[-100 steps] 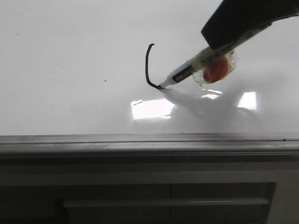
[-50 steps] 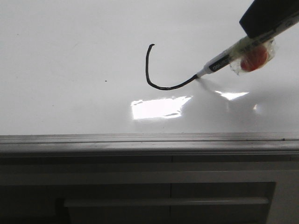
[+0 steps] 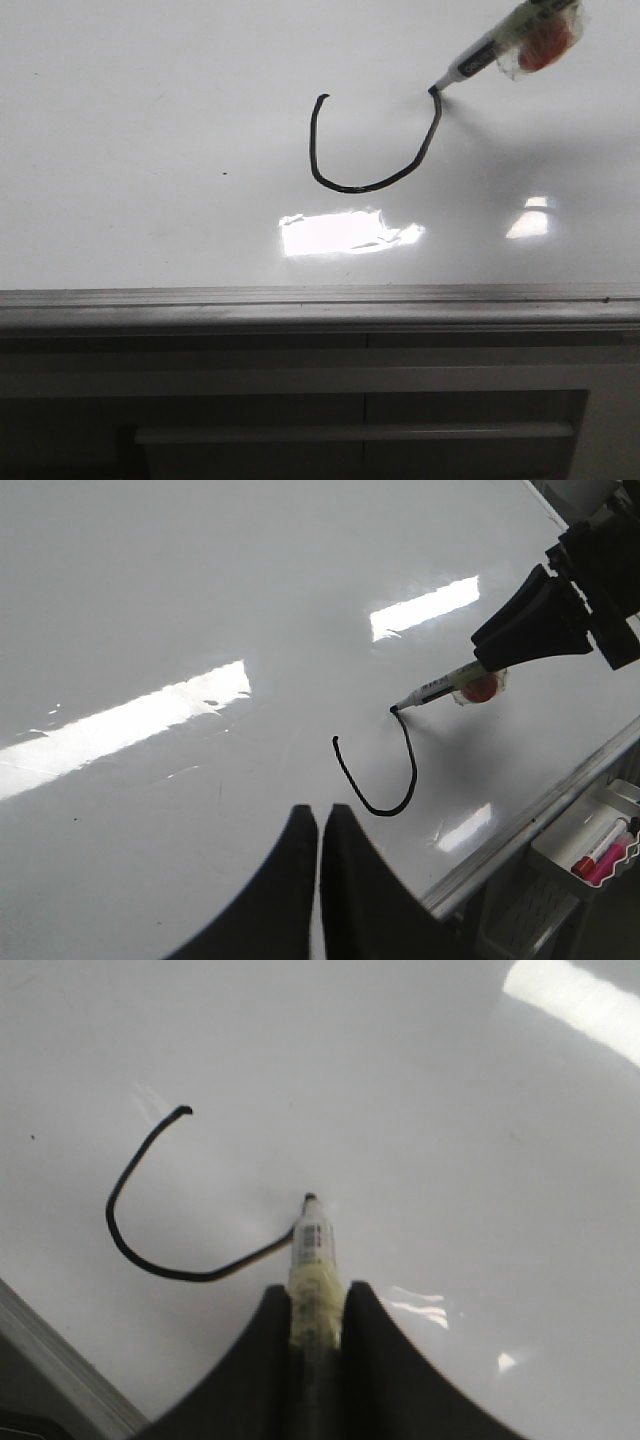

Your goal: Write number 0 on whiteboard

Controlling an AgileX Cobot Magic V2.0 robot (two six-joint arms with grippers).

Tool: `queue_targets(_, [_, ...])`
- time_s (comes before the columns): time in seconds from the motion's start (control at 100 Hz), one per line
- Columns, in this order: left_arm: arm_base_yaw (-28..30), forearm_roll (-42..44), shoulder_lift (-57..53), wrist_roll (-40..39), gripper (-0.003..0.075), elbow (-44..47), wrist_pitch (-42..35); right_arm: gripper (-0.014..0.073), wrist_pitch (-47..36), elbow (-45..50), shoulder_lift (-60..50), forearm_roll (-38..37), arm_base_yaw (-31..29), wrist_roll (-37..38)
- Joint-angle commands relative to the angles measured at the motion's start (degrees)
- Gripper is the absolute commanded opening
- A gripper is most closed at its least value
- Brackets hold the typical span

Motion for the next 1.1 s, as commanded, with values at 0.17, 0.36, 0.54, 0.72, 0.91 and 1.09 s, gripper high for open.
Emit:
queue_targets(0.17, [0.24,-1.83,0.35,-0.65,-0.0020,-1.49,-3.75,-0.0047,-3.81,-2.46,3.44,-3.52,2.25,0.10])
queue_targets(0.36, [0.24,-1.83,0.35,-0.65,-0.0020,-1.49,-3.75,-0.0047,-4.32,-2.46,5.61,-3.05,4.60,0.10])
queue_targets(0.54, [0.24,-1.83,0.35,-0.65,-0.0020,-1.49,-3.75,-0.0047,-4.32,-2.46,6.72,-2.49,6.21,0.10])
queue_targets(0.72, [0.24,-1.95,0.35,-0.65,-0.0020,-1.49,-3.75,-0.0047,-3.79,-2.46,6.82,-1.08,6.76,0.10])
queue_targets(0.91, [0.24,-2.07,0.35,-0.65,-0.0020,-1.49,-3.75,-0.0047,-1.94,-2.46,6.82,-0.50,6.76,0.10])
queue_targets(1.09, [0.24,-2.07,0.35,-0.65,-0.0020,-1.49,-3.65,-0.0047,-1.68,-2.46,6.82,0.45,7.32,0.10])
